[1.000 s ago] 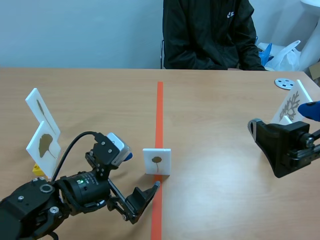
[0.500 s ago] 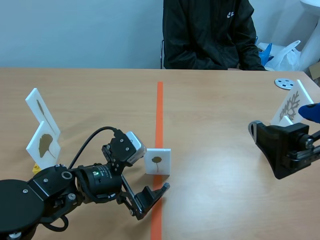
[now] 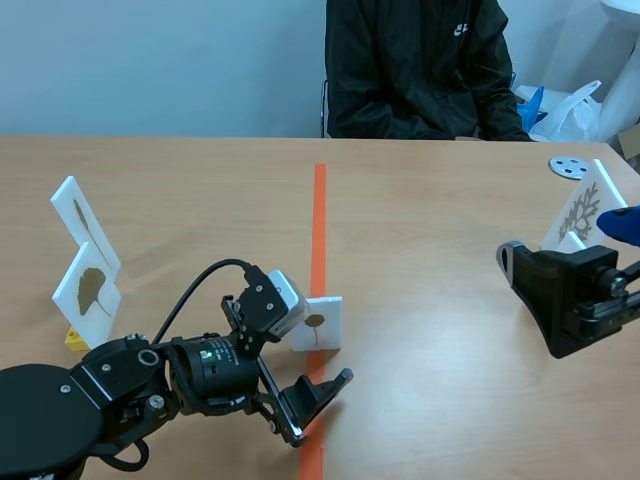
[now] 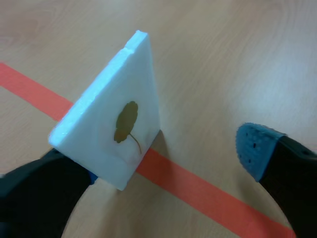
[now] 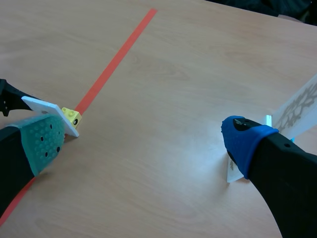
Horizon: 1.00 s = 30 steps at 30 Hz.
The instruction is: Sort the leaf by its shape. The table is split by an orange tape line. A compound leaf with several leaflets goes to the left side, a simple leaf with one blade goes to the right side. Return to the home posture when a red brick is placed on the table.
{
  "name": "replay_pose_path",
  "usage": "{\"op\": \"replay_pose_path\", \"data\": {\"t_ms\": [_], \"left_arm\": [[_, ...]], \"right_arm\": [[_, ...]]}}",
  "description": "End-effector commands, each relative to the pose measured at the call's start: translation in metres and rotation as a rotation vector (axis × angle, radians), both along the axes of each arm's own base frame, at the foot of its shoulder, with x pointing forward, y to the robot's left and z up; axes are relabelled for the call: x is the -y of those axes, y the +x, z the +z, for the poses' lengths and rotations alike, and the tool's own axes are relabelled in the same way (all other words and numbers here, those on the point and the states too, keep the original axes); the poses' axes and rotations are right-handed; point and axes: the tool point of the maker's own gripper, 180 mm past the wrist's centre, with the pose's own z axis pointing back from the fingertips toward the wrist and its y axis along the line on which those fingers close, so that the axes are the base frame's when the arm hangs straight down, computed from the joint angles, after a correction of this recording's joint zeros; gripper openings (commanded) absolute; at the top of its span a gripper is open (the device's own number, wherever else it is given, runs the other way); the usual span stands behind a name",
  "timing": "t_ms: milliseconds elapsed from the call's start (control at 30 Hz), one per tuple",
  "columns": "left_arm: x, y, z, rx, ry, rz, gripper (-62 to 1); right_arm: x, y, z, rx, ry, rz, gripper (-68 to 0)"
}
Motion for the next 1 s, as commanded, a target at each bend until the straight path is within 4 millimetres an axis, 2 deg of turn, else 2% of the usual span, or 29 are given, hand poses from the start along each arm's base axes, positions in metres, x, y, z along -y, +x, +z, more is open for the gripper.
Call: {"op": "replay_pose_path", "data": {"t_ms": [0, 267, 633, 833, 967], "left_arm": [[0.008, 0.005, 0.013, 0.027, -0.037, -0.004, -19.0], [0.008, 0.005, 0.013, 0.027, -0.036, -0.004, -31.6], [0.005, 0.008, 0.011, 0.035, -0.025, 0.019, -52.9], [0.007, 0.004, 0.013, 0.029, -0.02, 0.017, -53.9], [0.013, -0.001, 0.029, 0.037, -0.028, 0.03, -53.9]], "right_arm": [[0.005, 0.004, 0.006, 0.023, -0.002, -0.011, 0.4], [0.005, 0.004, 0.006, 0.024, -0.002, -0.011, 0.4], [0.005, 0.004, 0.006, 0.024, -0.002, -0.011, 0.4], [0.005, 0.004, 0.006, 0.024, -0.002, -0.01, 0.4], [0.005, 0.004, 0.006, 0.024, -0.002, -0.01, 0.4]]}}
